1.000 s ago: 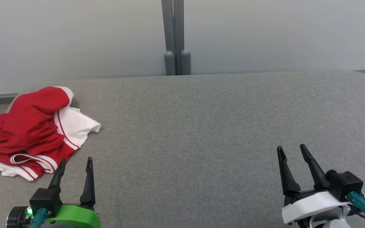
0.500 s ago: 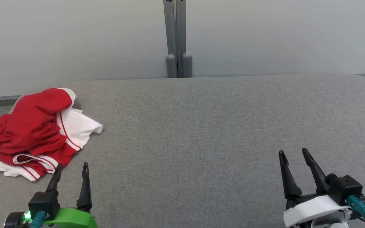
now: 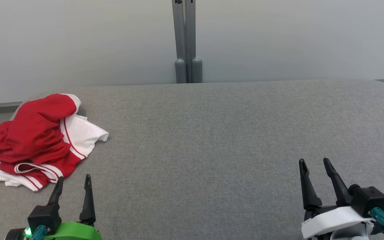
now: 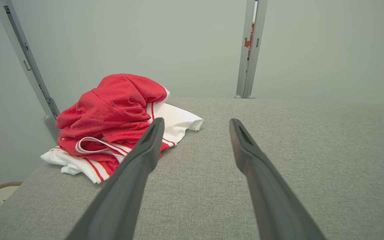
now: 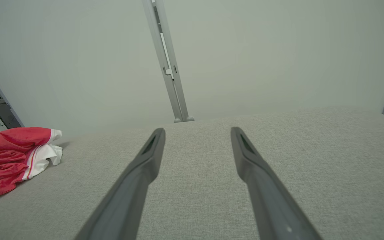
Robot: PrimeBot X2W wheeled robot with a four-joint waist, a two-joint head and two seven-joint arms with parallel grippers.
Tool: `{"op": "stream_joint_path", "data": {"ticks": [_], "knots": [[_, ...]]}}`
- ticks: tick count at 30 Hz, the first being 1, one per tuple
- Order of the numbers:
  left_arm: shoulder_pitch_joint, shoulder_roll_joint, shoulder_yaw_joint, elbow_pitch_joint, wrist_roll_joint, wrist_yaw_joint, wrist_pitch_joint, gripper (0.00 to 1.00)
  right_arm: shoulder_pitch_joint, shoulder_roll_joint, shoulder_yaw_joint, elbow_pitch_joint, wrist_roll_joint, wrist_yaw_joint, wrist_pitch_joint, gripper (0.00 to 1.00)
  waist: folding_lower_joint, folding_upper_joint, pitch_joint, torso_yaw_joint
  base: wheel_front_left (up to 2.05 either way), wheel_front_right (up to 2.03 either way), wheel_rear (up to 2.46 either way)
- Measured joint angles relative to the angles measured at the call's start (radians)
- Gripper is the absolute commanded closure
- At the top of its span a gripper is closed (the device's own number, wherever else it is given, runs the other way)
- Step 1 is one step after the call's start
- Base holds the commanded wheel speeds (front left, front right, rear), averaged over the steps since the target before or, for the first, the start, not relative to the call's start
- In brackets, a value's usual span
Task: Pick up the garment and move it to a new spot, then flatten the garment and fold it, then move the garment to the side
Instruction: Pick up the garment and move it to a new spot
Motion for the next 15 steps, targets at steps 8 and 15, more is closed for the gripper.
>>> {"op": "stream_joint_path", "data": {"ticks": [8, 15], "knots": [[0.000, 0.001, -0.003, 0.004, -0.004, 0.000, 0.000, 0.00, 0.000, 0.005, -0.006, 0.009, 0.011, 0.000, 0.000, 0.00, 0.0000, 0.0000, 0.001, 0.001, 0.00, 0.00, 0.00], [0.000, 0.001, -0.006, 0.004, -0.007, 0.007, 0.000, 0.00, 0.000, 0.008, -0.011, 0.014, 0.024, 0.000, 0.000, 0.00, 0.0000, 0.0000, 0.002, 0.002, 0.00, 0.00, 0.00]]}}
